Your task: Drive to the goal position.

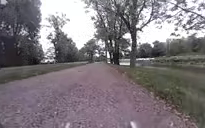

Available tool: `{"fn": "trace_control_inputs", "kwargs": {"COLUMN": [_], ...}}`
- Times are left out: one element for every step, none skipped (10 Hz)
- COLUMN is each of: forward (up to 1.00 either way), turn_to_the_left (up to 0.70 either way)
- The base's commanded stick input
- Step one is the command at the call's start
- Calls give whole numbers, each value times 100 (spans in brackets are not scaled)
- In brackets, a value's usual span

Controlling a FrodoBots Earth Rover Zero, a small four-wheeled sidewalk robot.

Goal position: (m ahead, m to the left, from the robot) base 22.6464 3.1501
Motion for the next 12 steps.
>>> {"fn": "trace_control_inputs", "kwargs": {"forward": [70, 70, 70, 70, 70, 70, 70, 70, 70, 70, 70, 70], "turn_to_the_left": [0, 0, 0, 0, 0, 0, 0, 0, 0, 0, 0, 0]}}
